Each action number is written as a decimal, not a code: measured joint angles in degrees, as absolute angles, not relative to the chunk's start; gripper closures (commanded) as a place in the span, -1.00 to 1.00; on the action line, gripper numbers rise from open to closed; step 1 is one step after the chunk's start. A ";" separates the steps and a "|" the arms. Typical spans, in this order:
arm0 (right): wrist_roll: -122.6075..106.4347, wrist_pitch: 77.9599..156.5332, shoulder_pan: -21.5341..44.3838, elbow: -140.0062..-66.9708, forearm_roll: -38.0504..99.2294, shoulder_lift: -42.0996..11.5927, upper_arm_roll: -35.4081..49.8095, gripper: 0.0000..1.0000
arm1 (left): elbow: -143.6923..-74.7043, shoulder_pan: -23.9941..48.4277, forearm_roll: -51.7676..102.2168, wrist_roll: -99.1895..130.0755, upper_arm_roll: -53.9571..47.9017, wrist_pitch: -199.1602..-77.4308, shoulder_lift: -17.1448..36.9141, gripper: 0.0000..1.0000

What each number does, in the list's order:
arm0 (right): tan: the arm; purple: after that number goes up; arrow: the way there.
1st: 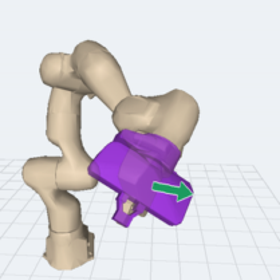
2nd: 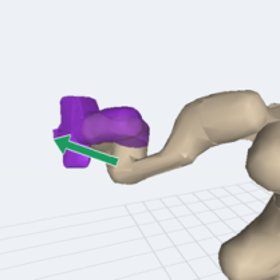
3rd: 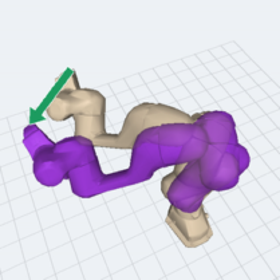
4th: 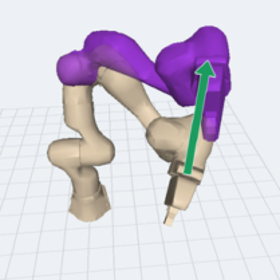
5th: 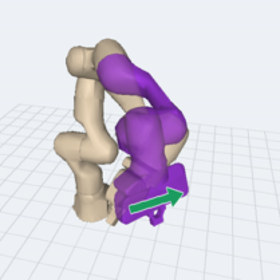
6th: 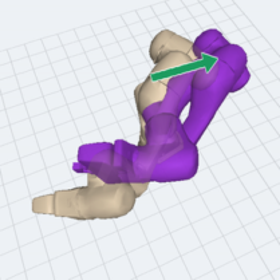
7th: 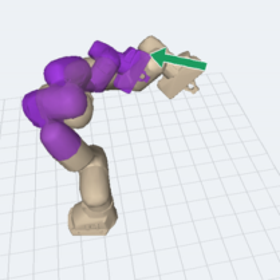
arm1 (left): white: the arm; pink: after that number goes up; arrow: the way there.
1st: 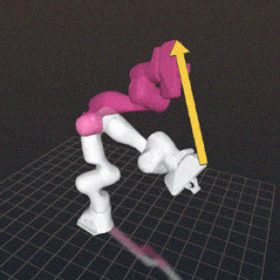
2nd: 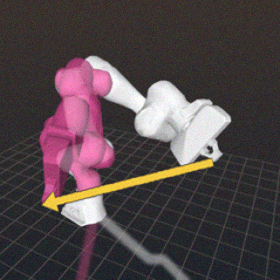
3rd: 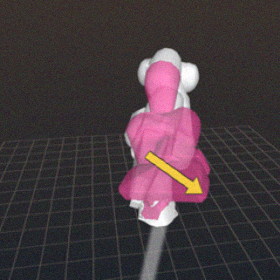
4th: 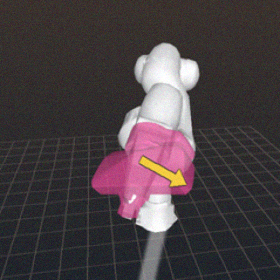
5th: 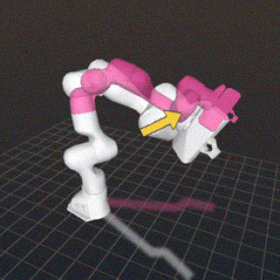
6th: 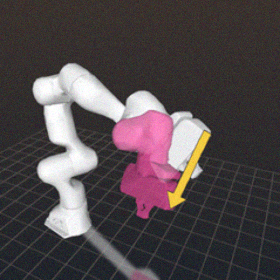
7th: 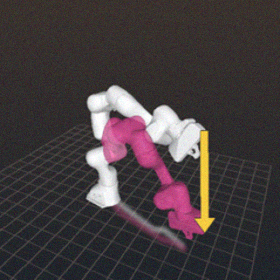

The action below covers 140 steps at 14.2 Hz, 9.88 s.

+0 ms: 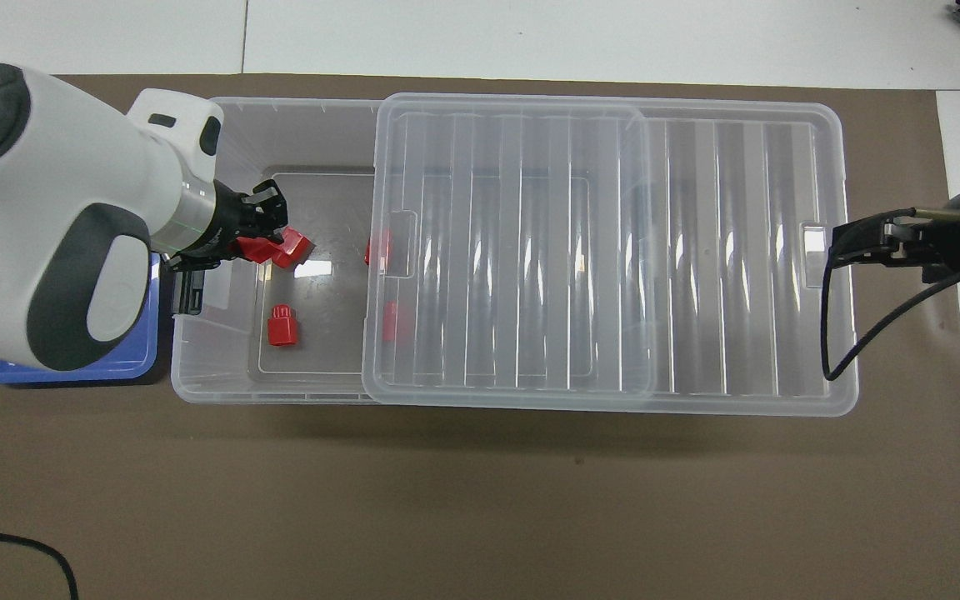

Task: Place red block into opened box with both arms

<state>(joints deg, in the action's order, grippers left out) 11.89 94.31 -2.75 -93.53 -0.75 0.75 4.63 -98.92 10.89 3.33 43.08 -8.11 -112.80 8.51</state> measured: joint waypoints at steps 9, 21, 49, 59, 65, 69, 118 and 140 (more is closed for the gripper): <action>11.89 95.84 -2.75 -95.83 -0.71 1.39 4.64 -1.00 | -106.80 15.66 -6.84 49.82 -8.04 -130.65 17.47 1.00; 11.89 95.97 -2.75 -96.52 -0.71 1.55 4.64 -1.00 | -112.41 16.01 -10.30 50.22 -6.93 -138.90 20.13 1.00; 11.88 96.05 -4.13 -97.31 -0.78 2.33 4.02 -0.99 | -103.55 15.95 -10.33 50.21 -6.47 -118.75 14.56 -0.30; 8.91 100.51 -7.56 -98.45 -0.95 1.69 3.85 -0.39 | -85.34 5.62 -6.98 26.42 -5.79 -88.48 8.90 -0.34; 3.68 110.09 -12.21 -102.06 -0.95 -2.14 3.67 1.00 | -86.01 -6.20 -6.91 -0.83 -5.06 -85.31 4.17 -1.00; 3.67 117.00 -13.10 -103.34 -0.95 -5.97 3.66 1.00 | -87.45 -8.91 -6.63 -6.39 -5.23 -85.34 4.12 -1.00; -0.64 117.10 8.16 -103.44 2.04 -8.57 5.43 1.00 | -89.96 8.02 -2.60 -6.33 9.77 -87.47 -0.31 -1.00; 10.77 95.17 -1.15 -94.49 -2.71 1.56 4.01 -1.00 | -91.85 7.91 -2.60 -6.32 10.67 -89.09 -1.47 -1.00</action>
